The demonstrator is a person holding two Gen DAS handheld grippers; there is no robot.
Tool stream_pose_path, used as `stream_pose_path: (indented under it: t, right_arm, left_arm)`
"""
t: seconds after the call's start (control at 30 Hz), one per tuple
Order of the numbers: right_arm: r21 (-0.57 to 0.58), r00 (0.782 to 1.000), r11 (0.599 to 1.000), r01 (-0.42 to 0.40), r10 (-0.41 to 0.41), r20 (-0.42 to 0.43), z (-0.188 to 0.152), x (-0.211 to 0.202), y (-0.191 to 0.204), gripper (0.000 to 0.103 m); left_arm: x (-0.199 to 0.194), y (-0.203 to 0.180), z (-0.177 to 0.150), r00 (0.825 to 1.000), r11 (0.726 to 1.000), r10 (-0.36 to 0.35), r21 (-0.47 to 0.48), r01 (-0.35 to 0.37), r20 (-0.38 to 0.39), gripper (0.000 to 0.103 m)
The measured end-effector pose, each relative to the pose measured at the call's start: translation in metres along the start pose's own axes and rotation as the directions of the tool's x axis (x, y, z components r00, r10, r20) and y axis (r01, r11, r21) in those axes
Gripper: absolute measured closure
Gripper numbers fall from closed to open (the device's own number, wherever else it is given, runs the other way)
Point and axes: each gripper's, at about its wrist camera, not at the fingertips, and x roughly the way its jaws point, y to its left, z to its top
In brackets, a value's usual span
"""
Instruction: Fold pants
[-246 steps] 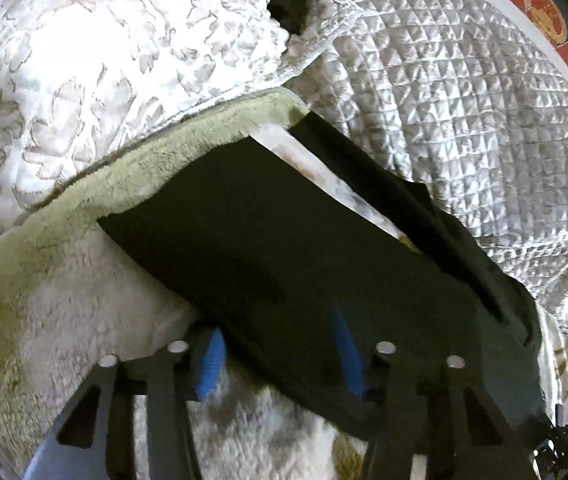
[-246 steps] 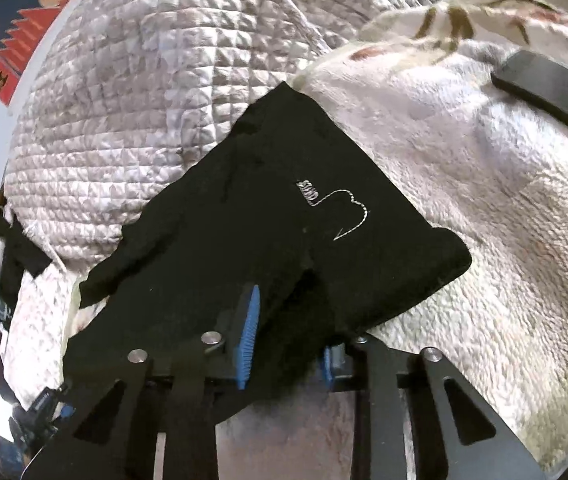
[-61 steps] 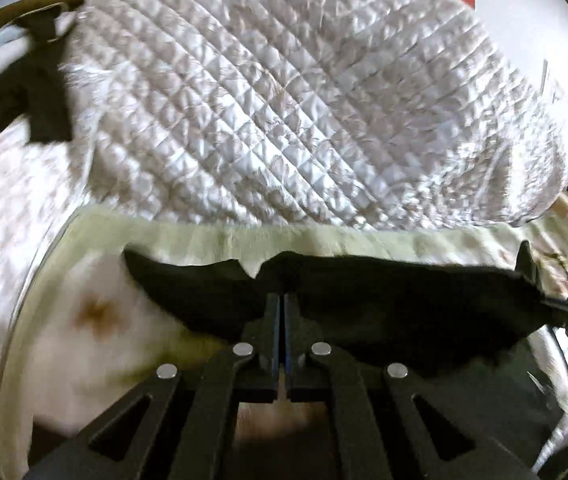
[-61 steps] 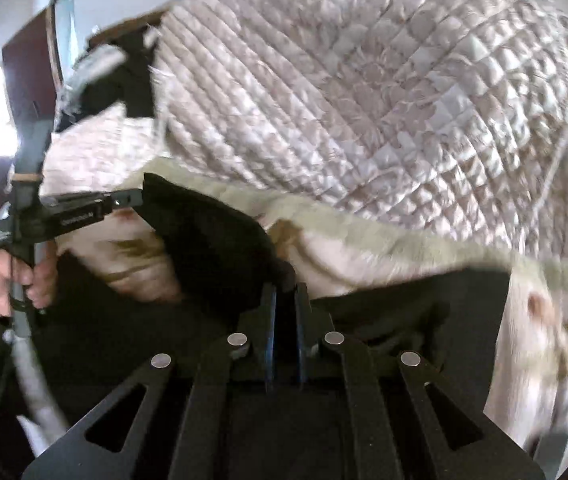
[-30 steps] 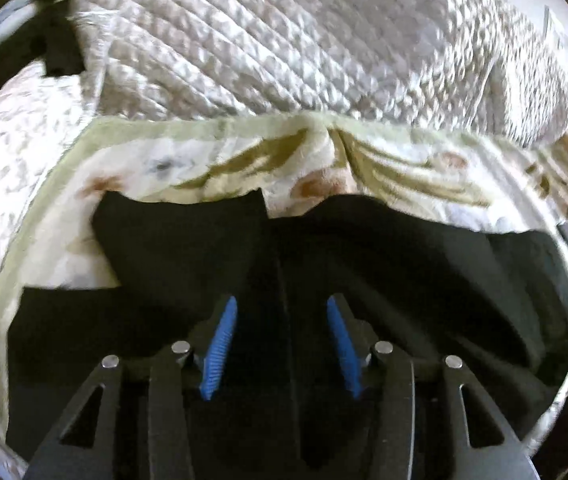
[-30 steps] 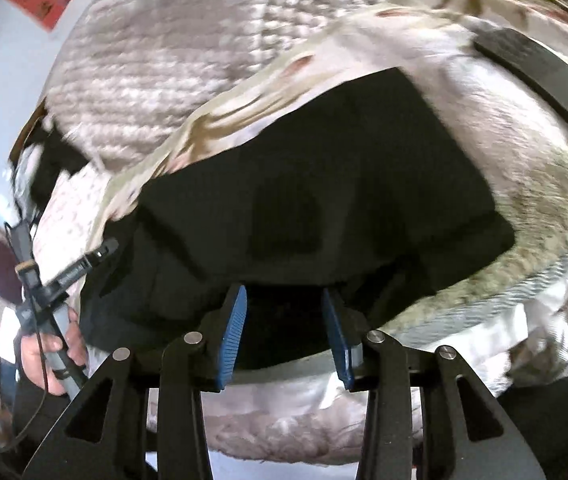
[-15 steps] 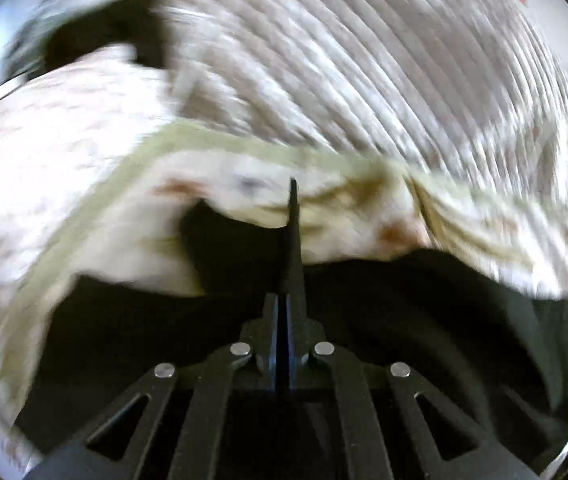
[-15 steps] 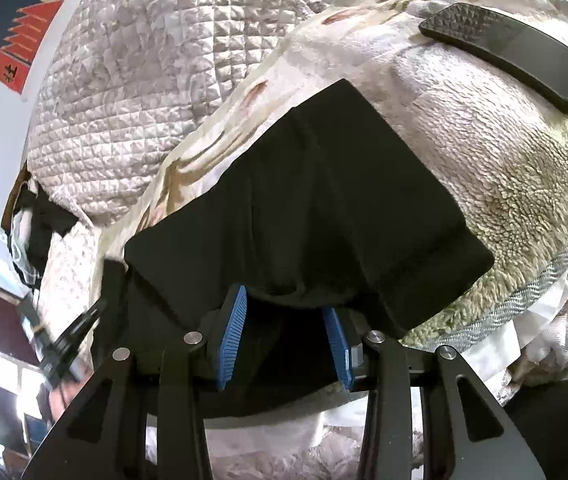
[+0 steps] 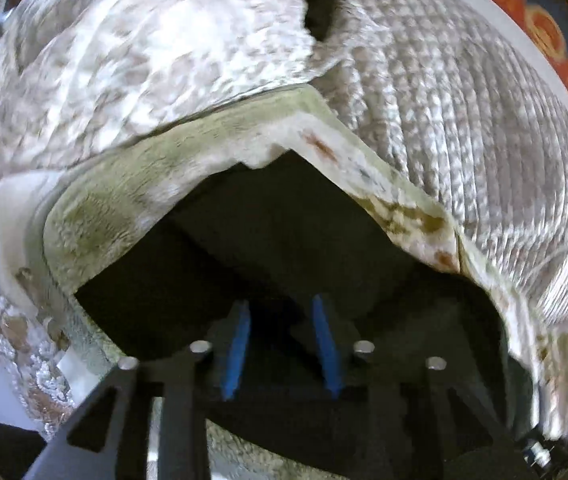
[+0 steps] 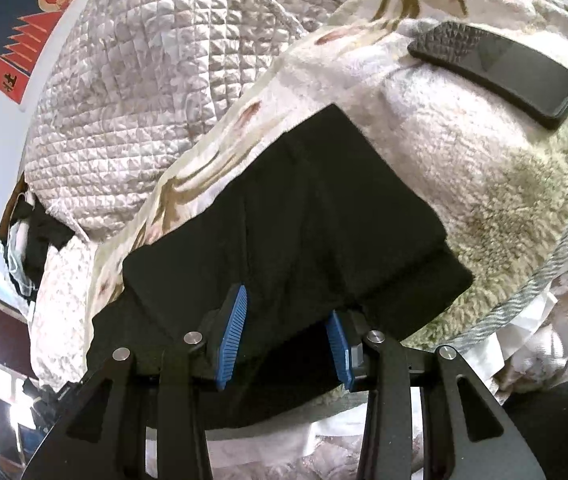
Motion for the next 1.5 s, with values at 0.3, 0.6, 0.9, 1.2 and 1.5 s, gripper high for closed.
stream_pose_path:
  t: [0.3,0.6,0.9,1.2,1.5]
  right_arm:
    - [0.017,0.998,1.0,0.02,-0.021,0.057,0.008,-0.001,-0.002,0.063]
    - [0.04,0.995,0.998,0.058,-0.061,0.074,0.016,0.0,-0.011,0.09]
    - [0.019,0.997,0.997,0.073,-0.073,0.038,0.012,-0.02,-0.008,0.094]
    - [0.03,0.991,0.991,0.131,-0.131,0.012,0.002,-0.015,-0.016,0.094]
    - [-0.035,0.936,0.957,0.287,-0.272,0.225,0.007,-0.064,0.007,0.079]
  left_arm:
    - [0.013,-0.009,0.015,0.999,1.0,0.02,-0.005,-0.02,0.028,0.064]
    - [0.015,-0.019,0.019,0.994,0.993,0.101,0.065,-0.104,0.048,0.099]
    - [-0.042,-0.016,0.012,0.982,0.976,0.137,0.15,-0.156,0.129,0.099]
    - [-0.019,-0.002,-0.005,0.979,0.967,0.201,0.155,-0.202,0.02,0.099]
    - [-0.052,0.01,0.008,0.953,0.952,0.285,0.083,-0.294,0.108,0.091]
